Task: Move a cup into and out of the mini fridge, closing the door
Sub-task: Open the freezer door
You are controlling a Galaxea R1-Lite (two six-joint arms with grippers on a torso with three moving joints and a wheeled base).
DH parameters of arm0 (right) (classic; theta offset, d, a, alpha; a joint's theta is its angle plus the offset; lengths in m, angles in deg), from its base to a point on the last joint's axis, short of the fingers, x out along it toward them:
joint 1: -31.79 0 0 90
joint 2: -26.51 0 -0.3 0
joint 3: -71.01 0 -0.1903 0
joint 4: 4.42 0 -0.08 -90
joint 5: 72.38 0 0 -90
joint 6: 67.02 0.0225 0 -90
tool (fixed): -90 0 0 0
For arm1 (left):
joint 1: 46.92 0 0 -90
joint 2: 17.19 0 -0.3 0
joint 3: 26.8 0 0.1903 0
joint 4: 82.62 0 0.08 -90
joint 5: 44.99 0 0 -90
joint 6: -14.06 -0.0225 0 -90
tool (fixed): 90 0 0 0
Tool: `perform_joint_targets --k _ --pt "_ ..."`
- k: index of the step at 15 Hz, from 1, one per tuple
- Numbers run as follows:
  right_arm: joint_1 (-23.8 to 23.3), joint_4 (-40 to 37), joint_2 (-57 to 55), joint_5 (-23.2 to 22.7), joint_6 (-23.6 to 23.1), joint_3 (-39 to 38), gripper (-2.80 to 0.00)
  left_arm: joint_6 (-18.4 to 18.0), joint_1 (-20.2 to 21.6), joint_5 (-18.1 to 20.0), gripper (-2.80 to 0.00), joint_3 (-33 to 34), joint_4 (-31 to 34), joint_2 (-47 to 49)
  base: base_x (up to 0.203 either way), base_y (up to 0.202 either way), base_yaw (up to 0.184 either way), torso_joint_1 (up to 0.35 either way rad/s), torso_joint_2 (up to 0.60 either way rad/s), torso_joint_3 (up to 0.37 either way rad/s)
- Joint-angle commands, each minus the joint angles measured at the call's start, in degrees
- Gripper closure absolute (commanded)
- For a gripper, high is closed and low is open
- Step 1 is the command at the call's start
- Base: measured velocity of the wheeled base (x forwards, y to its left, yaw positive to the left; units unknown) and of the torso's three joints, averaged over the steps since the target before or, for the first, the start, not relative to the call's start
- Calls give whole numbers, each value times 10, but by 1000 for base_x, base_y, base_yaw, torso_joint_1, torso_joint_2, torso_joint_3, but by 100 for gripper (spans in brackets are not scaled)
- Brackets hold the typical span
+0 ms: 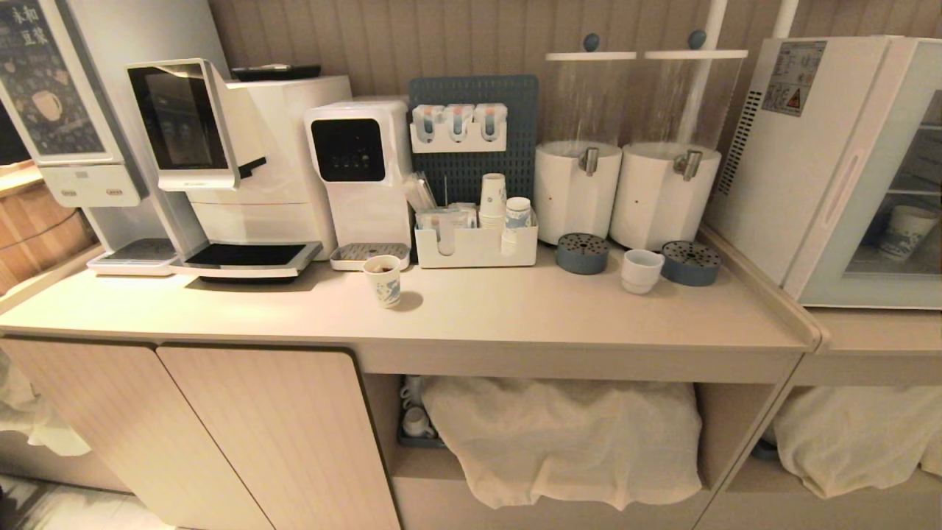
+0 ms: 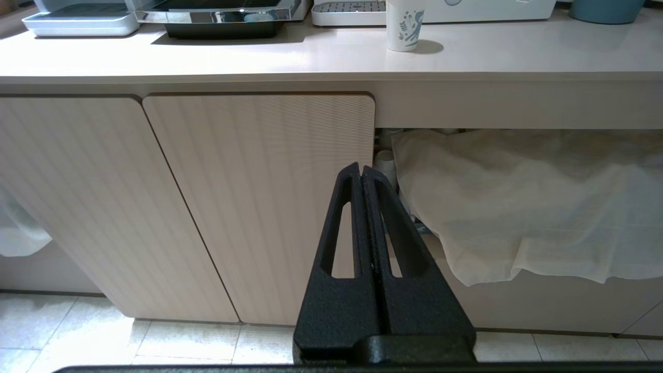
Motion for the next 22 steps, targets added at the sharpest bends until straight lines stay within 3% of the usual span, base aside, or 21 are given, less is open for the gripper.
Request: perform_joint_targets --k 1,10,22 --pt "0 -1 -1 0 0 0 0 0 0 0 0 0 1 0 0 0 0 0 0 0" --pt "0 -1 -1 1 0 1 0 0 0 -1 0 0 1 0 -1 -13 3 0 1 1" --pt "0 -1 -1 1 0 1 0 0 0 -1 0 0 2 0 0 -192 -11 3 1 3"
